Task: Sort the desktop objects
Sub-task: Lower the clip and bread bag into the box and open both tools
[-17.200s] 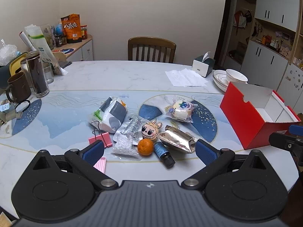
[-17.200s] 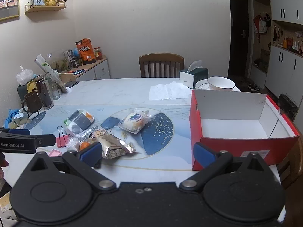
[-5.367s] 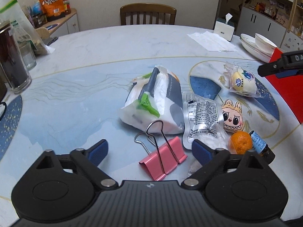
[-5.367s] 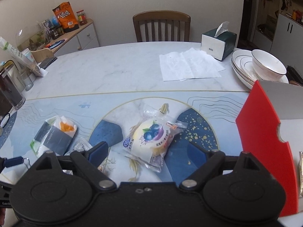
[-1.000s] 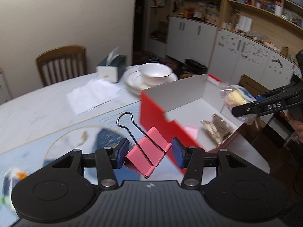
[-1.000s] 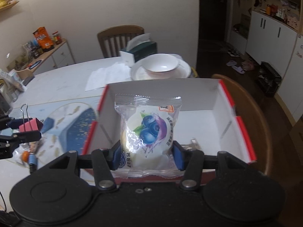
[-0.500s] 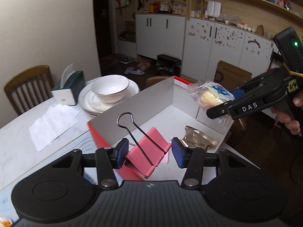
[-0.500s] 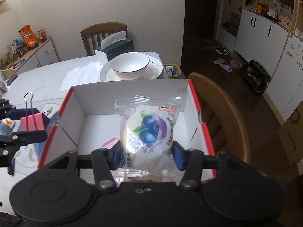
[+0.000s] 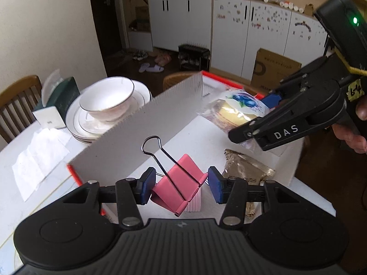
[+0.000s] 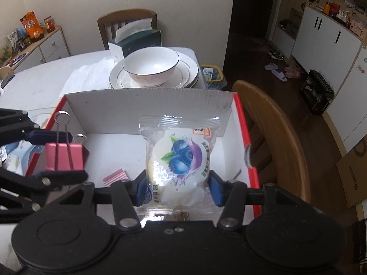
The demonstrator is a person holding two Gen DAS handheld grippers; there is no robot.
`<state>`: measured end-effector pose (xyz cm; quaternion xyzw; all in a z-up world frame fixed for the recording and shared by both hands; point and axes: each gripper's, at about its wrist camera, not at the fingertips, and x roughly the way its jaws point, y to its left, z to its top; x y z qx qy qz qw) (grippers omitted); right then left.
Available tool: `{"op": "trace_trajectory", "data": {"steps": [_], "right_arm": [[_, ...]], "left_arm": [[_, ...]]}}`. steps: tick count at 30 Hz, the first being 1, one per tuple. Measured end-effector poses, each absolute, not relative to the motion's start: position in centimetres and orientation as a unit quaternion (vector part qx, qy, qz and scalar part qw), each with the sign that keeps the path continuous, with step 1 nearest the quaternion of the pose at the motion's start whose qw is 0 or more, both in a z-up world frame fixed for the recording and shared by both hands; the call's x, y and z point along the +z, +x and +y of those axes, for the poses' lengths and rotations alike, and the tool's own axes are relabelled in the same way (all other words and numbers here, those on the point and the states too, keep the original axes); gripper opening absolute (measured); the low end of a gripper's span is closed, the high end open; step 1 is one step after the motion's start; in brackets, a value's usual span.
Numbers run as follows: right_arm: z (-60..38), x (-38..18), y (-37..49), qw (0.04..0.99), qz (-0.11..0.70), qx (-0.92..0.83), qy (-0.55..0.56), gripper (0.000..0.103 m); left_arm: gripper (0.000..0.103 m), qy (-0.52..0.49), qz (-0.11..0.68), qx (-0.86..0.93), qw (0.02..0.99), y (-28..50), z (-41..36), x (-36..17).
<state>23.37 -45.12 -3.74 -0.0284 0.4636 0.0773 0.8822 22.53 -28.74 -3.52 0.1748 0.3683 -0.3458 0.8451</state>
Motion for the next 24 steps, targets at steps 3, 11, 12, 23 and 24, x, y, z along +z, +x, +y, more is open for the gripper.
{"op": "trace_trajectory", "data": {"steps": [3,11,12,23,24], "right_arm": [[-44.8,-4.7,24.7,0.875,0.475,0.081,-0.037,0.052],[-44.8,-7.2,26.9,0.857,0.507,0.078,-0.045,0.052],[-44.8,-7.3,27.1,0.856,0.509,0.080,-0.045,0.052],[-44.1,-8.7,28.3,0.834,0.542,0.093,-0.044,0.053],[-44.0,-8.8,28.3,0.832,0.545,0.094,-0.046,0.053]], "left_arm": [[0.048,0.184,0.381,-0.341,0.839,23.4,-29.4,-4.5],[0.048,0.191,0.422,-0.329,0.823,25.7,-30.7,-6.4],[0.048,0.193,0.427,-0.328,0.820,25.9,-30.8,-6.6],[0.048,0.204,0.478,-0.334,0.786,26.9,-32.0,-8.7],[0.048,0.206,0.481,-0.335,0.784,26.9,-32.0,-8.8]]}}
